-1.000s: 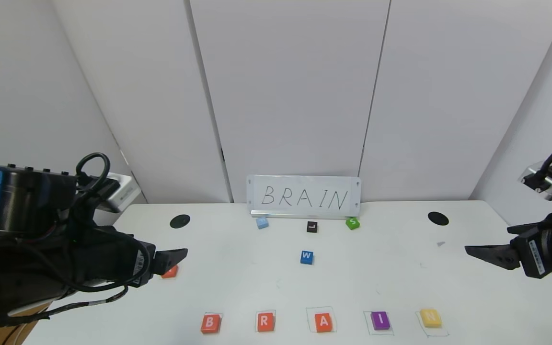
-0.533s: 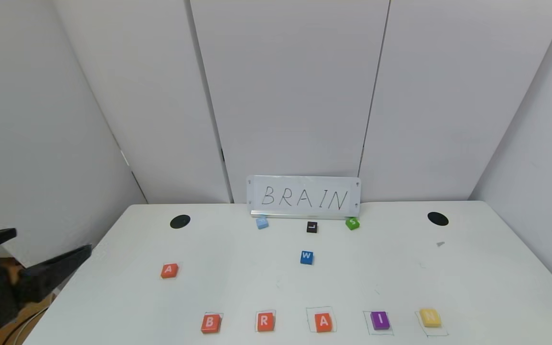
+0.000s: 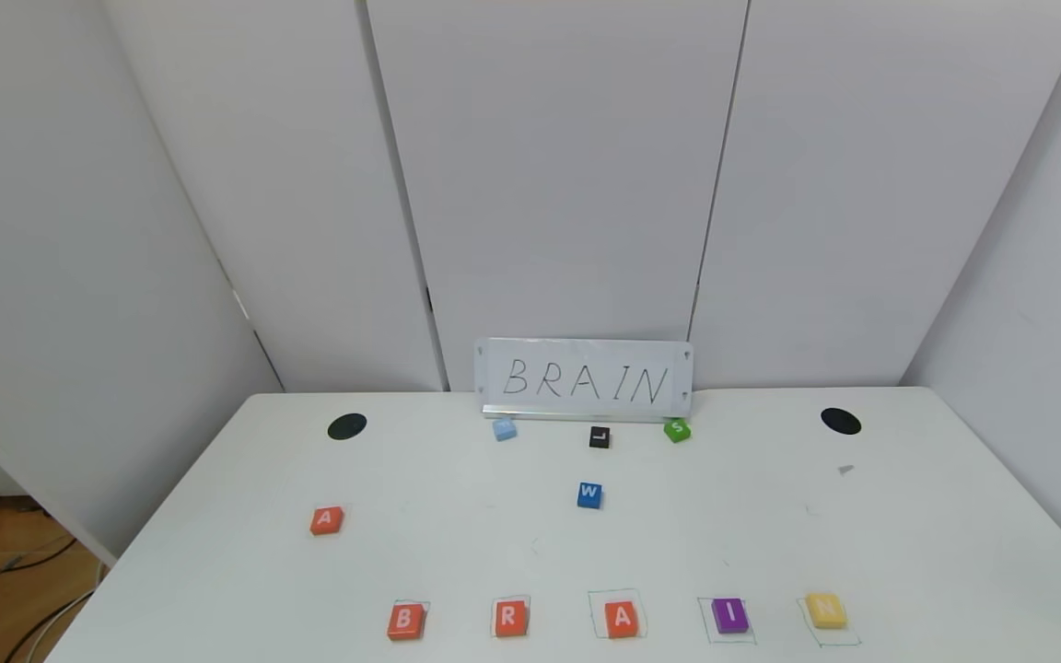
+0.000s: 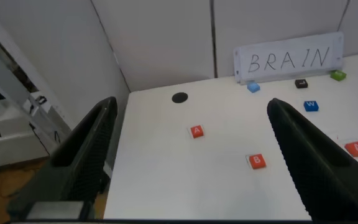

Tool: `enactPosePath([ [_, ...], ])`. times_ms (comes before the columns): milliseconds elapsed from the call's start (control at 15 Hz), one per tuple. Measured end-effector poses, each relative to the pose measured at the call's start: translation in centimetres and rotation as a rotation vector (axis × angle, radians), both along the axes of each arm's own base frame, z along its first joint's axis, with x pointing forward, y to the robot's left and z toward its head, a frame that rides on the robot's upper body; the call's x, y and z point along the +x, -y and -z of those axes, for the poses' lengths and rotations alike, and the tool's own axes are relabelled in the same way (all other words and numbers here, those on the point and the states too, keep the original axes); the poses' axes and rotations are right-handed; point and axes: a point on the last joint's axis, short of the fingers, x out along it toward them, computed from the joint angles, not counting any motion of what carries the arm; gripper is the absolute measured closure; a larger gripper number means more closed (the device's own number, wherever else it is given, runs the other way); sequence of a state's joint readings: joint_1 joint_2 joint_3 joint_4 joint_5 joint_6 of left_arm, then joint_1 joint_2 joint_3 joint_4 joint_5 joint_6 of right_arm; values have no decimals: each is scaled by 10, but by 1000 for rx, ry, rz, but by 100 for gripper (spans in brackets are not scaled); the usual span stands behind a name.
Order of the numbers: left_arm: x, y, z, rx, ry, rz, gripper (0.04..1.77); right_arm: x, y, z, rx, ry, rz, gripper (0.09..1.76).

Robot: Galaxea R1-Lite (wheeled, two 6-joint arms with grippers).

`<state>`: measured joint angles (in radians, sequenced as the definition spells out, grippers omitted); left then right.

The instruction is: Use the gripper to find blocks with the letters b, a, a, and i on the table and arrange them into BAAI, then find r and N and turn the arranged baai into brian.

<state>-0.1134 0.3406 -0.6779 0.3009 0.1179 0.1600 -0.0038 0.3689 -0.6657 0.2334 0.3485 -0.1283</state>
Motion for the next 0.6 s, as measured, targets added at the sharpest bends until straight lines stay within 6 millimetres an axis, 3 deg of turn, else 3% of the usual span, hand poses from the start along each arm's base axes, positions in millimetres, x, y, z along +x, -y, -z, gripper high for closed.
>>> enactPosePath([
  [267,-18,-1,-7,49,87,-33,9,-34,1,21,-16,104,15,15],
  [600,-35,7,-8,90,157,-10,9,-46,4,57,-27,174,147,14],
])
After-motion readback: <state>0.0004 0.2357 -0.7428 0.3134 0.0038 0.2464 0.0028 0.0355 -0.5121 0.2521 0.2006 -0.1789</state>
